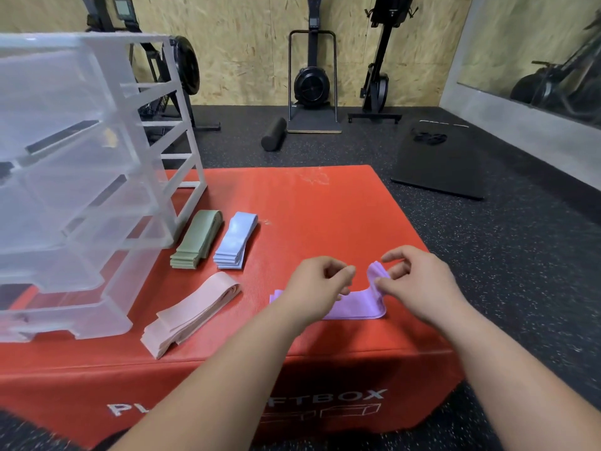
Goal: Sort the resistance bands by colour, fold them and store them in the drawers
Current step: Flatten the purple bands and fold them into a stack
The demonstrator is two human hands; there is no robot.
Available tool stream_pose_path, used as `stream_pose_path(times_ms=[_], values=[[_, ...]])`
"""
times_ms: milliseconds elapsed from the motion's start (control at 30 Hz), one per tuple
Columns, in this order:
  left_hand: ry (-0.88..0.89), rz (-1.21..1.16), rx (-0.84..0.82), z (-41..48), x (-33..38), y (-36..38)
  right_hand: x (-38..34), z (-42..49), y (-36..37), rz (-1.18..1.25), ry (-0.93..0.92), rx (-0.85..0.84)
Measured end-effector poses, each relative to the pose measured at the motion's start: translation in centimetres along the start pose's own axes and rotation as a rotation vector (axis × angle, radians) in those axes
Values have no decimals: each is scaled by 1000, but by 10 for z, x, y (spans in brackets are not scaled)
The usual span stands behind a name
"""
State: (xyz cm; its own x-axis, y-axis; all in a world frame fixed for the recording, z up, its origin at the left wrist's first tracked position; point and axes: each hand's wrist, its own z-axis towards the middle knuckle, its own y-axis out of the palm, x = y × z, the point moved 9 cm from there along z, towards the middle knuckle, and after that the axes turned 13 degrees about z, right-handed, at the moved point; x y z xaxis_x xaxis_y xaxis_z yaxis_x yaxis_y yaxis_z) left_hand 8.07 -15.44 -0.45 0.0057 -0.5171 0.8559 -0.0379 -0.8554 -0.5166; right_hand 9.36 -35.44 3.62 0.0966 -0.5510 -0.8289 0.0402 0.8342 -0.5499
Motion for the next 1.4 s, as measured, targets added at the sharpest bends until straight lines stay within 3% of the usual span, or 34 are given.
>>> stream_pose_path(times_ms=[100,200,433,833,1133,1400], values=[[-162,-319,-61,-3,1,12,-16,-8,18,26,-81,-5],[-221,-441,-82,-7,2,13,-24,-16,33,39,-140,-26],[-238,-160,33,-6,-18,-7,-32,-23,55,4,-242,-208],[-260,-24,183,-11,-38,-68,4,-10,92,-347,-330,-437],[-373,75,209,-24,-87,-100,9,3,109,-358,-364,-481],[-223,743,105,-24,-82,-93,15,7,117,-430,-378,-492]])
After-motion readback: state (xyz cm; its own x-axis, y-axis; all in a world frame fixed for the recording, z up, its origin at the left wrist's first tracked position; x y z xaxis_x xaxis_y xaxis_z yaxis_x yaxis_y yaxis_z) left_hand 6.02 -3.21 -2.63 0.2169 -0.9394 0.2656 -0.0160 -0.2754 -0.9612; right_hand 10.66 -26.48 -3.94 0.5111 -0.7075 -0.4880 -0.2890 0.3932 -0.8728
